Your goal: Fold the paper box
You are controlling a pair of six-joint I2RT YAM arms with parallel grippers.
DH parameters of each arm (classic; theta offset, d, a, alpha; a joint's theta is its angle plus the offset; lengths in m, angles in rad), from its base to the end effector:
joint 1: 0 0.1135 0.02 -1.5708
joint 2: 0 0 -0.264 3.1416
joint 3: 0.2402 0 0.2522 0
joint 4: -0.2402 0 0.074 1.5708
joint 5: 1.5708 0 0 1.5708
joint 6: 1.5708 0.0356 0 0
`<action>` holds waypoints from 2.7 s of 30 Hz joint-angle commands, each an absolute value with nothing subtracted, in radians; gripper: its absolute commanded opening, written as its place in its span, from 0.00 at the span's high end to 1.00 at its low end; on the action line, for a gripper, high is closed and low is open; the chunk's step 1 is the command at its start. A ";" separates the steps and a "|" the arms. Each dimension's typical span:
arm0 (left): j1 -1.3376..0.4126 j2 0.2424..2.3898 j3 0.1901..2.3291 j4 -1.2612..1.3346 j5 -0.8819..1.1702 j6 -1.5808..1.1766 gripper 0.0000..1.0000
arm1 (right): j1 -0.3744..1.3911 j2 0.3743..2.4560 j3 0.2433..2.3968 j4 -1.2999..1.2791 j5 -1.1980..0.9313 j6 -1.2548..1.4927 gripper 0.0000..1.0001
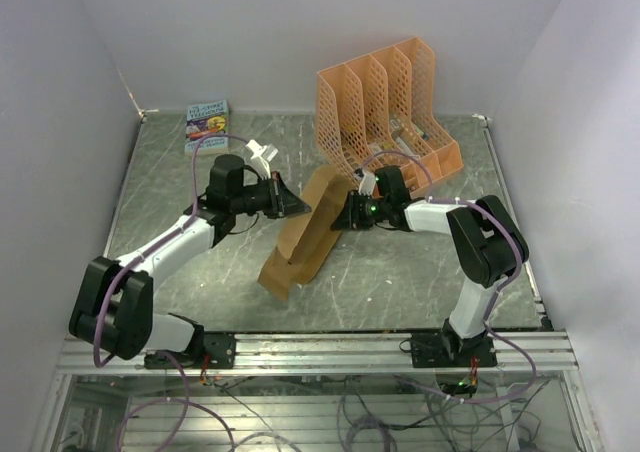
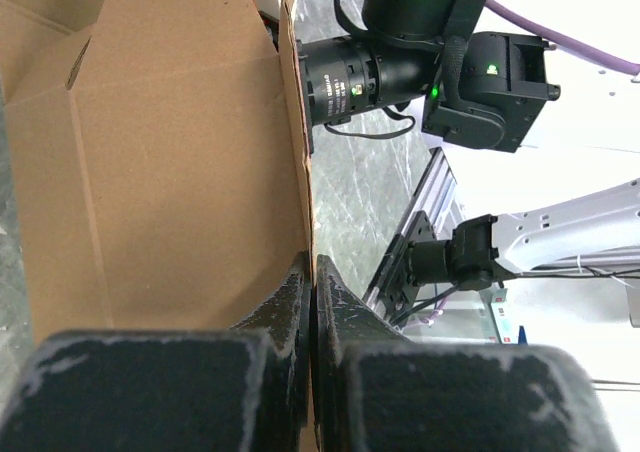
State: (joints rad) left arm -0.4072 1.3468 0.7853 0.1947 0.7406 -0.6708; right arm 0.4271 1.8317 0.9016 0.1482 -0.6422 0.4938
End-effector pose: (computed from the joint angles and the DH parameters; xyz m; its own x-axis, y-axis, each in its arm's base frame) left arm 0.2607 -0.1386 0.2553 -0.7992 -0.1550 -0.5808 0.4773 0.4238 -0.7698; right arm 0.3146 0.1666 0.1358 -0.9053 0.0050 -0.4248 -0.3287 0.6251 0.7079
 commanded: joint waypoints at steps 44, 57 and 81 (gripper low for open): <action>-0.410 1.373 1.148 -0.388 0.705 -0.150 0.93 | 0.445 1.867 0.946 0.148 -0.774 0.342 0.44; -0.357 1.345 1.175 -0.457 0.712 -0.117 0.93 | 0.410 1.825 0.946 0.129 -0.809 0.281 0.34; -0.271 1.238 1.330 -0.686 0.815 0.084 0.93 | 0.330 1.613 1.243 0.058 -1.258 -0.378 0.02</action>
